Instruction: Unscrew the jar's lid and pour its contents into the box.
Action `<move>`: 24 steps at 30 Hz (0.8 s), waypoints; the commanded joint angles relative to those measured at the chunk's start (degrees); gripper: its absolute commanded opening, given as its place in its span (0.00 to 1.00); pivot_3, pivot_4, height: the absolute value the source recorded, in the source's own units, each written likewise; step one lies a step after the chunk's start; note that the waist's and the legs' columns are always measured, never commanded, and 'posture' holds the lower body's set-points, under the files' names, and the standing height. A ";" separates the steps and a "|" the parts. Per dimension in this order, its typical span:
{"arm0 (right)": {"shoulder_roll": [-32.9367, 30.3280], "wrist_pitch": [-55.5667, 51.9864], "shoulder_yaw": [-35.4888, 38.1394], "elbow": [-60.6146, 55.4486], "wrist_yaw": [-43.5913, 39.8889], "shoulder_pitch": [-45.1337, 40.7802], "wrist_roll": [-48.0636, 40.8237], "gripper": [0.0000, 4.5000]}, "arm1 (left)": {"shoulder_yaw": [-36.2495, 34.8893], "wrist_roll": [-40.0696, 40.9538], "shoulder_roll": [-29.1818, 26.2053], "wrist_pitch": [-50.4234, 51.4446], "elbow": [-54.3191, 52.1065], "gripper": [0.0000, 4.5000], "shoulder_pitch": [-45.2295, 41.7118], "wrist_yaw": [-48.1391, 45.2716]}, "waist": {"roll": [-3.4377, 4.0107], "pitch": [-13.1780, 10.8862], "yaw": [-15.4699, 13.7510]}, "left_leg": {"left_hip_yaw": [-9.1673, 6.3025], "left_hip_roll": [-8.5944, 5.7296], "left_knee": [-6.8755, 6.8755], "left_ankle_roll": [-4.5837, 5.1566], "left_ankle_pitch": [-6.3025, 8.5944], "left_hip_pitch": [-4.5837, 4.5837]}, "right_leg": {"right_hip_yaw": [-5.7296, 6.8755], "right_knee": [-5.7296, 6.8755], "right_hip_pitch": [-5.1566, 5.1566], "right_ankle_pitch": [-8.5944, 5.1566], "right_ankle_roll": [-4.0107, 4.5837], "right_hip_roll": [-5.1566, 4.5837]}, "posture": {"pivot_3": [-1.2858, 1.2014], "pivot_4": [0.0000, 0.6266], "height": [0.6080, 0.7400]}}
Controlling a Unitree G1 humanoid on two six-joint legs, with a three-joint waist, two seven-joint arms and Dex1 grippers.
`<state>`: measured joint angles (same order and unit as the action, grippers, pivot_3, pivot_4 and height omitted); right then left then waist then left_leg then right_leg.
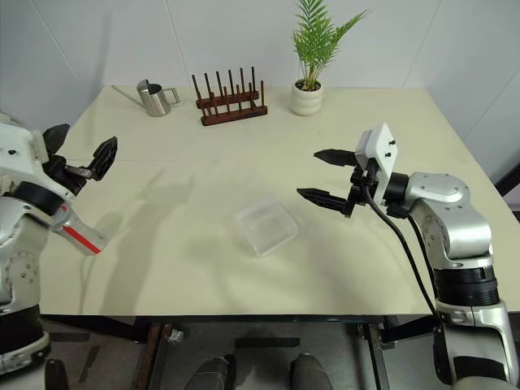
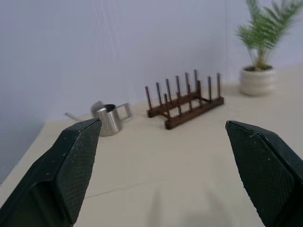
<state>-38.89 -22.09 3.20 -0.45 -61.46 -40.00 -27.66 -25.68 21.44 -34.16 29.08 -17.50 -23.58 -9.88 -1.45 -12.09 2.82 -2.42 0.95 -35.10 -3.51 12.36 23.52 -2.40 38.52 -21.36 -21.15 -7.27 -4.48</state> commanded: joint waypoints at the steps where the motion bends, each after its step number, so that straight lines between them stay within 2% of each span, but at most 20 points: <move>1: 0.14 1.87 -0.53 2.47 -3.37 -1.60 -0.11 1.00 | 0.43 -5.49 4.17 1.07 -8.74 0.99 0.87 9.86 | 0.00 0.00 -0.10 | 0.00 0.00 0.00 0.00 0.00 0.00 | 0.00 -0.01 0.00 0.00 0.00 0.01 | 0.52 0.24 1.00; 10: 3.97 7.90 -3.82 15.13 -10.27 -7.99 2.74 1.00 | 7.95 -18.87 18.57 7.33 -22.69 0.99 6.71 26.70 | -0.01 0.00 -0.78 | 0.17 0.00 -0.05 0.02 0.01 0.02 | -0.17 -0.12 -0.01 0.08 -0.09 0.05 | 0.52 0.24 1.00; 19: 6.37 12.66 -4.52 22.94 -19.80 -10.79 2.64 1.00 | 14.38 -29.89 29.66 6.74 -28.24 0.99 14.73 34.07 | -0.01 0.00 -1.23 | 0.17 -0.01 -0.05 0.06 0.04 0.07 | -0.18 -0.59 0.13 0.29 -0.20 0.09 | 0.52 0.24 1.00; 24: 7.70 14.13 -4.84 25.49 -19.83 -12.46 4.38 1.00 | 16.15 -33.94 37.70 6.88 -29.47 0.99 19.32 38.46 | -0.01 0.00 -1.24 | 0.24 -0.01 -0.06 0.09 0.06 0.09 | -0.21 -0.69 0.15 0.36 -0.24 0.09 | 0.52 0.24 1.00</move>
<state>-31.39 -8.96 -2.20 25.14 -80.80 -51.25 -23.22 -9.80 -10.58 2.54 37.00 -44.37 -5.32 26.89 -1.46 -12.09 1.58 -2.17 0.94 -35.16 -3.42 12.42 23.60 -2.62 37.81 -21.20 -20.79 -7.50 -4.39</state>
